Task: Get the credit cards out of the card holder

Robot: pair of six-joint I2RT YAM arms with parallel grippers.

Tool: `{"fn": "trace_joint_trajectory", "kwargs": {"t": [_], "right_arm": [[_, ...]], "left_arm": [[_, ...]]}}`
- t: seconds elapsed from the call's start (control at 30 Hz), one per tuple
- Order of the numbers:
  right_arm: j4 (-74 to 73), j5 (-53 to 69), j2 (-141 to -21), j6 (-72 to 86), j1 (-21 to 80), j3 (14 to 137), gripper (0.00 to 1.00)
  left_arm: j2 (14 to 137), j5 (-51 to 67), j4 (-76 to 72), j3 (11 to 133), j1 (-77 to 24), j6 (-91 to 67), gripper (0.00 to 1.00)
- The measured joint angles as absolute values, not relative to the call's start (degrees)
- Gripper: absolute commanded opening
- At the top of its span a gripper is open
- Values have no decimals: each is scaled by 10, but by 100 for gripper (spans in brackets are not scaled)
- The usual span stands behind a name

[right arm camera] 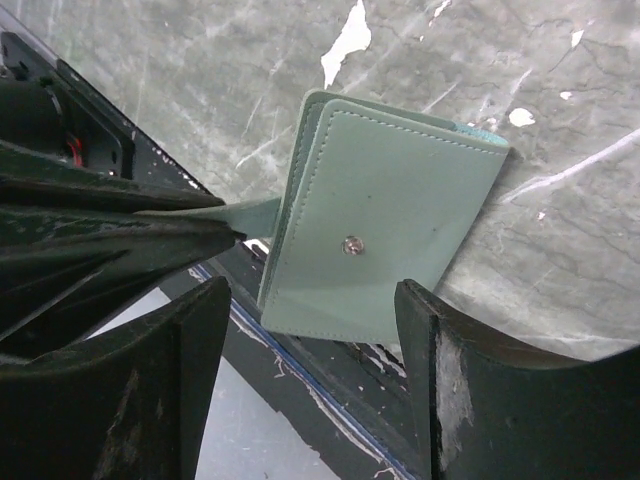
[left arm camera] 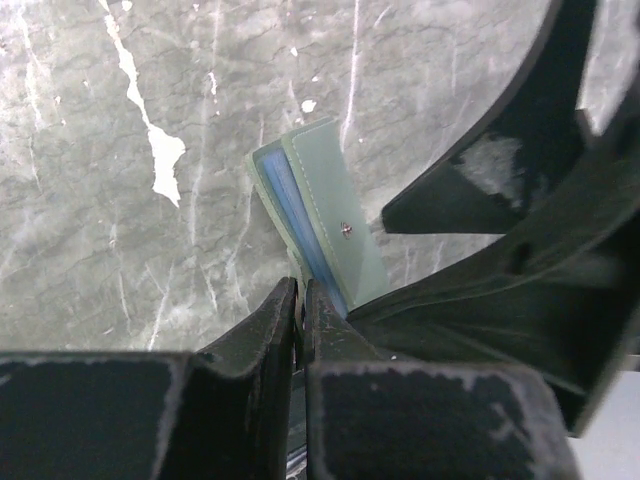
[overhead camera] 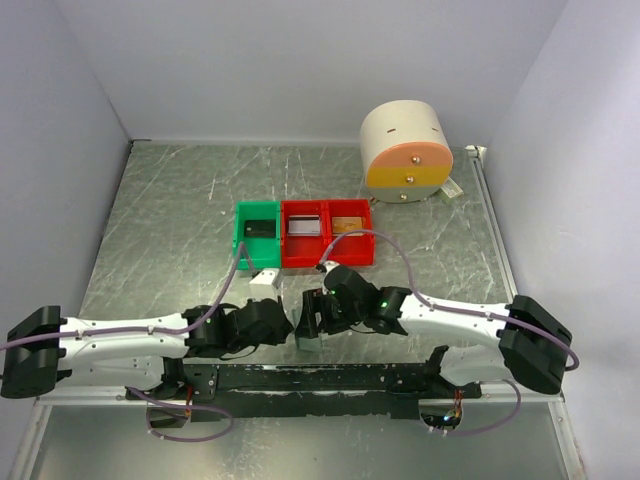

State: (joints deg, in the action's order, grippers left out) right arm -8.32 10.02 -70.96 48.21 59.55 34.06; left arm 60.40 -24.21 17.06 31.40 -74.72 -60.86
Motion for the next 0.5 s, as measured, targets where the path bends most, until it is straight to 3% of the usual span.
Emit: {"fn": "trace_joint_trajectory", "kwargs": {"t": [0.27, 0.5], "right_arm": [[-100, 66, -747, 487, 615, 360, 66], [-109, 45, -748, 492, 619, 364, 53]], "left_arm": [[567, -242, 156, 310, -747, -606, 7], [561, -242, 156, 300, -747, -606, 7]]}}
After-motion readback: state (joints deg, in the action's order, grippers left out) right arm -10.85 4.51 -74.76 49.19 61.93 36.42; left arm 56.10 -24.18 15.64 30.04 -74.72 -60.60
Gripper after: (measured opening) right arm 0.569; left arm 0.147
